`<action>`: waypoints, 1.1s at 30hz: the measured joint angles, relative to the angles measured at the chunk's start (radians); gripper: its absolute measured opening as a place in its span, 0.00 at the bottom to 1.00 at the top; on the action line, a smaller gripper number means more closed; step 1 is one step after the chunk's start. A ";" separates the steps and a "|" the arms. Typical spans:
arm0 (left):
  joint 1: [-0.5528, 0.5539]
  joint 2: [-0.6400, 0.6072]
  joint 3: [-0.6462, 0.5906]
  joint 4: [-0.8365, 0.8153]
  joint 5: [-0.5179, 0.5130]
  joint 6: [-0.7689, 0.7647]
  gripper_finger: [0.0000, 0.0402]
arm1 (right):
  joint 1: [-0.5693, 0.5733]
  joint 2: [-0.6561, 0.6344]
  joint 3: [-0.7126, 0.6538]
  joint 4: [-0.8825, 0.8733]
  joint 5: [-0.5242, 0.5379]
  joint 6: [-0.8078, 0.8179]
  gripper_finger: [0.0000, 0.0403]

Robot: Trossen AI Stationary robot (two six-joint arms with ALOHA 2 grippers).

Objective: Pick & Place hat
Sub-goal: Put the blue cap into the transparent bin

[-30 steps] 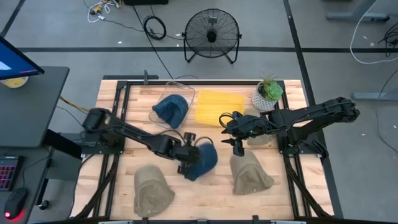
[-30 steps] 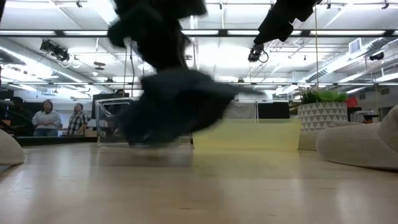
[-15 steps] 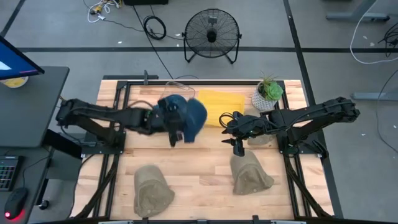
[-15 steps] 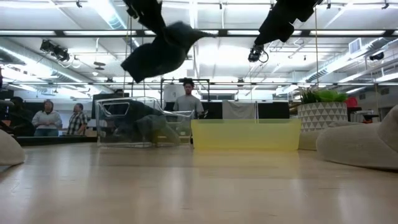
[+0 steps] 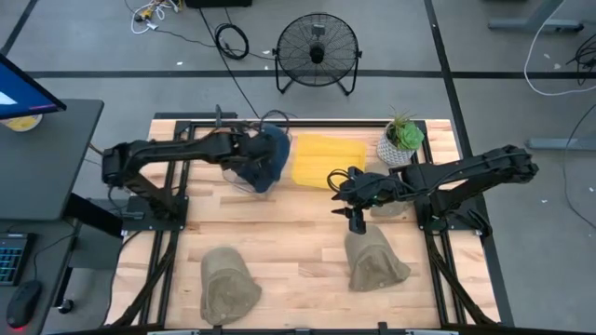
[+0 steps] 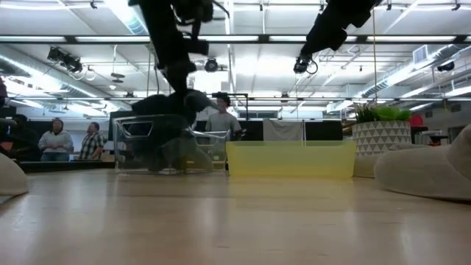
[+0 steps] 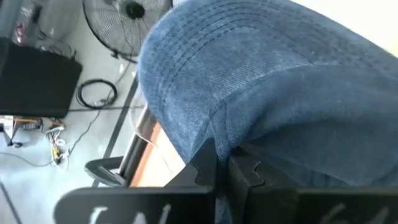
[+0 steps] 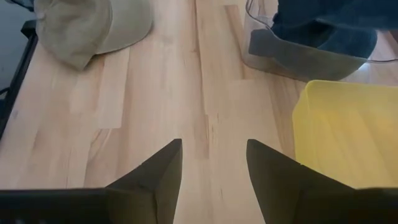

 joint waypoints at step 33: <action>0.054 0.196 0.000 -0.096 0.186 0.089 0.41 | 0.000 0.091 -0.001 -0.017 0.000 -0.008 0.46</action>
